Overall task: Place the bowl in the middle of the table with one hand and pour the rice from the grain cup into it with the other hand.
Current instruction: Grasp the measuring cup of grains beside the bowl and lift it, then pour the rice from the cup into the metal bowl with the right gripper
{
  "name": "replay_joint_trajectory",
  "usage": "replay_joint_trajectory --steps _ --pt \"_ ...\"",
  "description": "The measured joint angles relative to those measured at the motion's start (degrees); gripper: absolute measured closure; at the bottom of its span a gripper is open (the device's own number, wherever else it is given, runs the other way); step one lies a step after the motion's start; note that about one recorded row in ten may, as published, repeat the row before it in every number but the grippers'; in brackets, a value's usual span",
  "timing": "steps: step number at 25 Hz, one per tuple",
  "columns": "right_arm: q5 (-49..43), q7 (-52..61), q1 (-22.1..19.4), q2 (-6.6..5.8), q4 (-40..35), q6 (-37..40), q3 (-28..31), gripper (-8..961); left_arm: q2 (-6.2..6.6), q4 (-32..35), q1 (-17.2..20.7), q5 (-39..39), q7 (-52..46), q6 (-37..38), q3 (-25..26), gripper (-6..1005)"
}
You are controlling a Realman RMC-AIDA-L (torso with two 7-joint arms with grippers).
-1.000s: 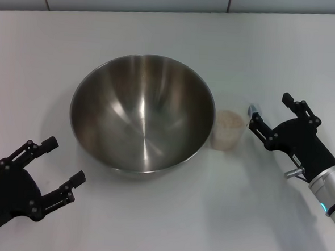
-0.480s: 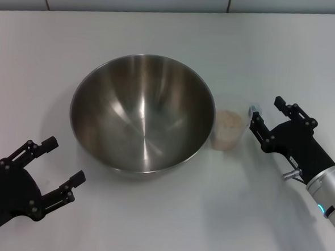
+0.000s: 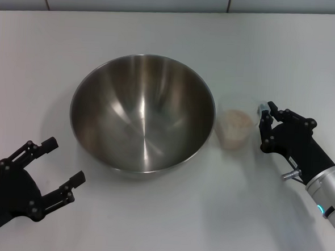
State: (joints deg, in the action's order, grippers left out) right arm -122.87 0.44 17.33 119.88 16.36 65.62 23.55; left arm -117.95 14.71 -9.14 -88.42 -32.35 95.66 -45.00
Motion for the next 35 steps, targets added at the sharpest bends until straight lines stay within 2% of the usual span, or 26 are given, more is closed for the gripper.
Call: replay_joint_trajectory --steps 5,11,17,22,28,35 --pt "-0.15 0.0 0.0 0.0 0.07 0.5 -0.06 779 0.0 -0.51 -0.06 0.0 0.12 -0.04 0.0 159" --pt "-0.04 0.0 -0.15 0.0 0.07 1.48 -0.09 934 -0.06 -0.51 -0.09 0.0 0.3 -0.2 0.06 159" --pt "0.01 -0.03 0.23 0.0 -0.03 2.44 0.65 935 -0.09 -0.47 -0.09 0.0 0.38 -0.25 0.09 158" --pt "0.09 -0.07 1.23 -0.19 -0.29 6.66 3.05 936 -0.15 -0.52 -0.18 0.0 0.51 -0.25 0.09 159" --pt "0.1 -0.06 3.83 -0.54 -0.64 11.28 5.15 936 -0.19 -0.55 -0.18 0.01 0.53 -0.25 0.09 160" --pt "0.09 -0.02 6.89 -0.6 -1.16 12.43 7.84 936 -0.18 -0.56 -0.18 -0.11 0.53 -0.3 0.09 161"
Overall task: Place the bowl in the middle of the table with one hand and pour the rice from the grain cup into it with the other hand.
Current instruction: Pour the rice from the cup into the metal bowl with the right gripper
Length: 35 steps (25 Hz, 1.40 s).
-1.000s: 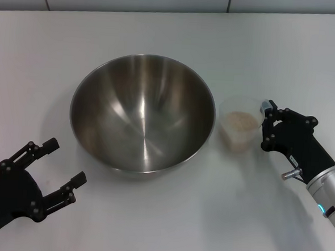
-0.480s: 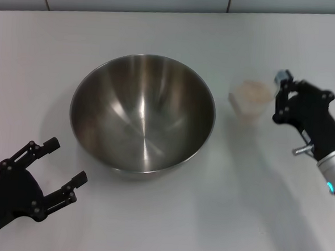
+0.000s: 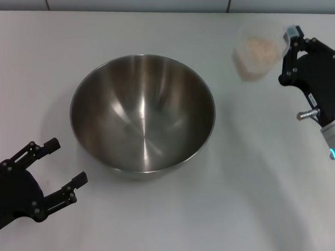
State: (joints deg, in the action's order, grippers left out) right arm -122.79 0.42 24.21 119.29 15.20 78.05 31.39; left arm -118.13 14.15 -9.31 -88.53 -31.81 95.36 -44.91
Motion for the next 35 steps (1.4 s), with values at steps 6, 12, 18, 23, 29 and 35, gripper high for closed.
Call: replay_joint_trajectory --steps 6,12,18,23,29,35 --pt "-0.57 0.02 1.29 -0.02 0.02 0.02 -0.05 936 0.0 0.0 -0.15 -0.03 0.0 0.0 0.0 161" --pt "-5.9 0.26 2.63 -0.02 1.03 0.09 -0.45 936 0.01 0.0 -0.46 0.02 0.0 0.0 -0.01 162" --pt "-11.92 4.0 3.99 -0.02 1.2 0.28 -0.45 936 0.0 0.0 -0.59 0.02 0.0 0.0 0.0 163" --pt "-17.5 6.7 5.63 0.02 1.16 0.06 -0.44 936 0.01 0.0 -0.65 -0.01 0.0 0.0 0.0 163" --pt "-23.68 10.81 7.48 0.06 0.89 -0.2 -0.45 936 0.0 -0.17 -0.71 0.0 0.0 0.0 0.0 162" --pt "-23.94 10.62 7.57 0.01 0.06 -0.17 -0.45 936 0.0 -0.66 -0.71 0.05 0.04 0.0 0.0 162"
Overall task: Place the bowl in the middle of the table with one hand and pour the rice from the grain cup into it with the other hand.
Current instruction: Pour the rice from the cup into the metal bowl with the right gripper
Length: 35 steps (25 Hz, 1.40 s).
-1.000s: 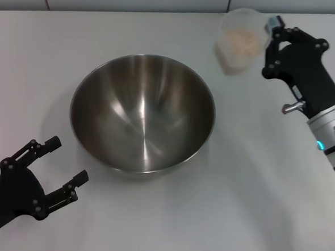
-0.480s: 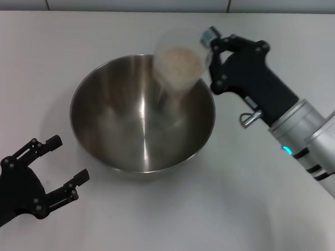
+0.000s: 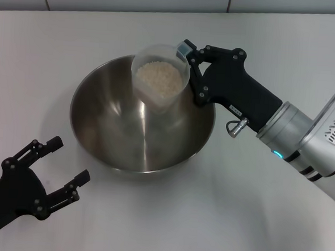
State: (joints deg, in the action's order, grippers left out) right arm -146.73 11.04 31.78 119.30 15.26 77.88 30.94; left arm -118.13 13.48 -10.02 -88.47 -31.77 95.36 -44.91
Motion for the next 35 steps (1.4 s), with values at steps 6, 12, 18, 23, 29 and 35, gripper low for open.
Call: replay_joint_trajectory --steps 6,12,18,23,29,35 --pt "-1.25 -13.2 0.82 -0.12 -1.37 0.23 0.01 936 0.0 -0.04 0.0 0.04 0.03 -0.05 0.0 162" --pt "-2.01 -32.74 1.45 -0.06 -0.91 0.15 0.39 936 -0.1 -0.04 0.0 0.07 0.05 -1.63 0.0 163" --pt "-2.01 -52.03 1.5 0.13 1.15 -0.09 0.6 936 -0.33 -0.24 0.0 0.07 0.05 -2.26 0.0 163" --pt "-2.01 -67.63 1.48 0.28 3.15 -0.32 0.3 936 -0.26 -0.74 0.0 -0.02 0.12 -2.26 -0.05 162" --pt "-2.73 -84.72 0.89 0.49 4.92 -1.99 -0.07 936 -0.15 -0.75 0.09 0.02 0.13 -1.78 0.0 162" --pt "-2.93 -94.81 0.95 0.5 5.22 -3.75 -0.56 936 -0.1 -0.74 0.16 0.06 0.14 -1.46 0.0 162"
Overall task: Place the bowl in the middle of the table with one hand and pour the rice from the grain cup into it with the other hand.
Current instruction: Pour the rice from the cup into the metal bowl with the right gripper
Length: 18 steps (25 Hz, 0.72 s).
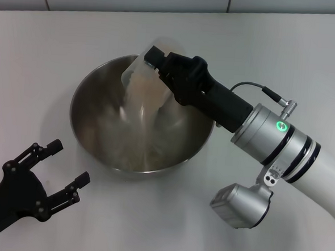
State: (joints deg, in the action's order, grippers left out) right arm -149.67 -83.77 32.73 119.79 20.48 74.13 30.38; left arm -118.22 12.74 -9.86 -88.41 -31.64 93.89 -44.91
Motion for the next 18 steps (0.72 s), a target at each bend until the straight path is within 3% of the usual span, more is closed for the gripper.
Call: replay_joint_trajectory --steps 18 --pt "-4.25 -20.63 1.84 0.0 -1.25 -1.21 -1.38 937 -0.08 0.0 0.05 0.0 0.0 0.2 0.0 163"
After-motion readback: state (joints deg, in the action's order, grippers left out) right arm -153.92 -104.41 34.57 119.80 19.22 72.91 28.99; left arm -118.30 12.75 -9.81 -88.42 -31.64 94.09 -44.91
